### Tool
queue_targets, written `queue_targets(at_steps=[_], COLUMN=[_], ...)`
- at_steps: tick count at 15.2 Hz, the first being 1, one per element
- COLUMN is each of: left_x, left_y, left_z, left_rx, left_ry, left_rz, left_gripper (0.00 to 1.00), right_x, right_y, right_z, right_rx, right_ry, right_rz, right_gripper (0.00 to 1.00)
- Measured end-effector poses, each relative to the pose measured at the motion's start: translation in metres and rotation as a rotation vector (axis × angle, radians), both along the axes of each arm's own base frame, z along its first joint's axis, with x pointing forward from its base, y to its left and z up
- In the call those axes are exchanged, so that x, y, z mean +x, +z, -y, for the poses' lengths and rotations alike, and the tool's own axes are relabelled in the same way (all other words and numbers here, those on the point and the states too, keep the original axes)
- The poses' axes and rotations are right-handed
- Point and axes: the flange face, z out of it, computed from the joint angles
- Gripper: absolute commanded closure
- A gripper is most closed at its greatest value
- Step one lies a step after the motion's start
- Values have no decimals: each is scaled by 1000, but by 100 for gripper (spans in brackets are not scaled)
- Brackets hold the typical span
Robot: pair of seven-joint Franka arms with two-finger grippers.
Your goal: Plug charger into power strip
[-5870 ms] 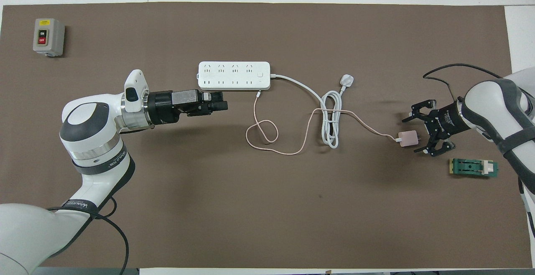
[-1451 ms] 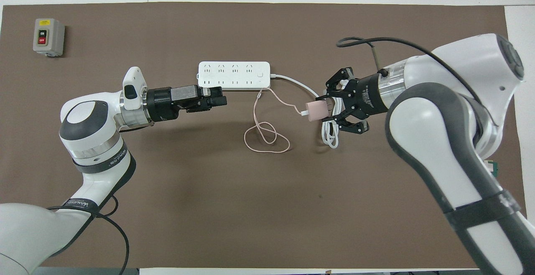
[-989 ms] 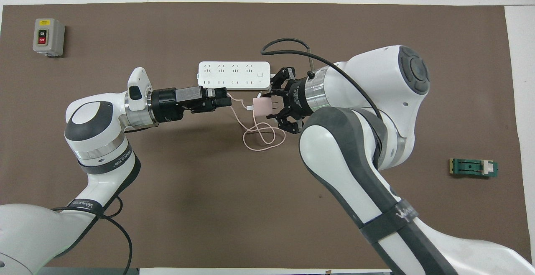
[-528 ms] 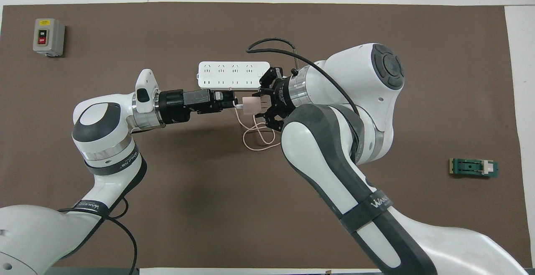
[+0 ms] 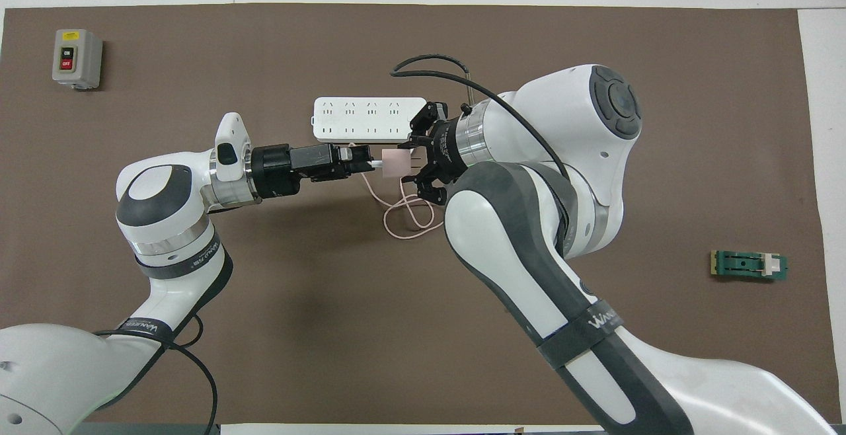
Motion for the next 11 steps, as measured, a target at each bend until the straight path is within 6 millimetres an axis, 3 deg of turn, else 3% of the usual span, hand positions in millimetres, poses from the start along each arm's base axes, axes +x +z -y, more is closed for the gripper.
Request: queue_targets(at_steps=[11], left_x=[-7], left_y=[0], left_z=[20], left_rx=[3], left_ry=[-25], left_rz=[57], left_gripper=[0], right_x=[0], right_y=[-7], right_z=[-2], right_rx=[25], right_ry=[-25], right_rz=[-45], right_gripper=[98])
